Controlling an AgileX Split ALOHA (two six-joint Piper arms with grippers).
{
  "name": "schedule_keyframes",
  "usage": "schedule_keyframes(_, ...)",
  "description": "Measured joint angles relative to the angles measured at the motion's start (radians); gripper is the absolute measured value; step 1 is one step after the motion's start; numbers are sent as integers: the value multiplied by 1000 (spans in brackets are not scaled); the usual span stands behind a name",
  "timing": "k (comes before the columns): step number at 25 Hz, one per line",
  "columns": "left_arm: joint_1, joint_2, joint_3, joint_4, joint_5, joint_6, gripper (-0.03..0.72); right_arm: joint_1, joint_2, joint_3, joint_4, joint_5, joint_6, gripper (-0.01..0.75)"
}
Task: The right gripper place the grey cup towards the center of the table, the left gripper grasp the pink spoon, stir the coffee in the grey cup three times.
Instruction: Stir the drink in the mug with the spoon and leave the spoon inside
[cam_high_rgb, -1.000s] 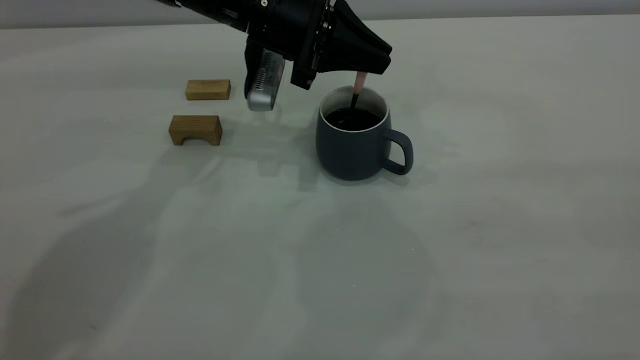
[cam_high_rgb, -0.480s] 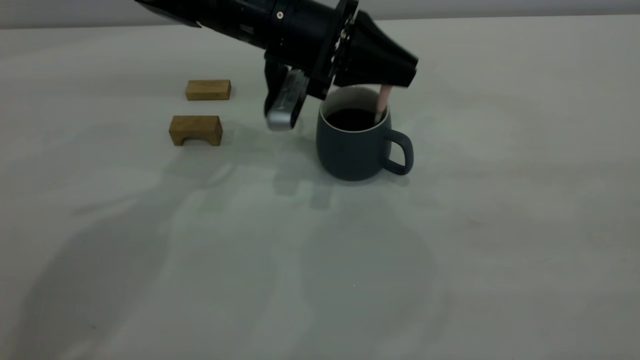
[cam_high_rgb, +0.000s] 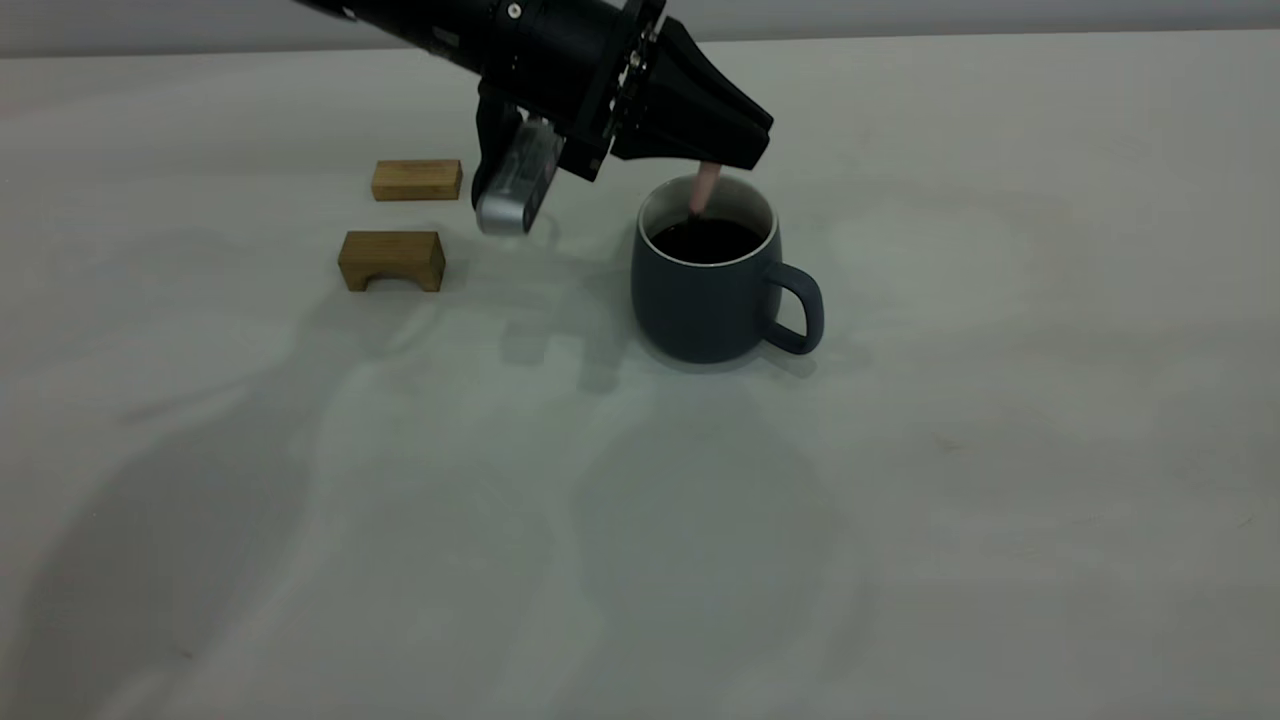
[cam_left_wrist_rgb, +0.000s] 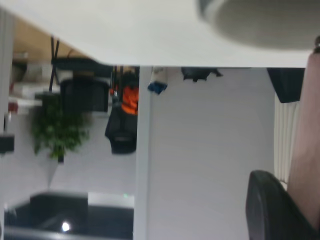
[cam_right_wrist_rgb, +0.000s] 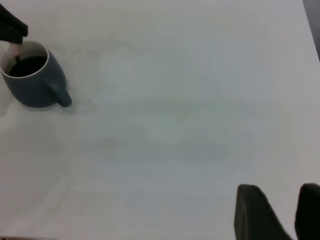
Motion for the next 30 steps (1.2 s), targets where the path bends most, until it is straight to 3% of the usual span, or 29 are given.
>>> schedule_keyframes(15,-45,16,-35,15,-51,133,131,0,0,0,0,0,0,240)
schedule_keyframes(23,-76,24,-35,62,-57,138,352,0,0,0,0,0,0,240)
schedule_keyframes(27,-85,23,-40,125,-19,138,377,0,0,0,0,0,0,240)
schedule_keyframes(30,-85,-6,-78,288,32,138,379,0,-1,0,0,0,0,240)
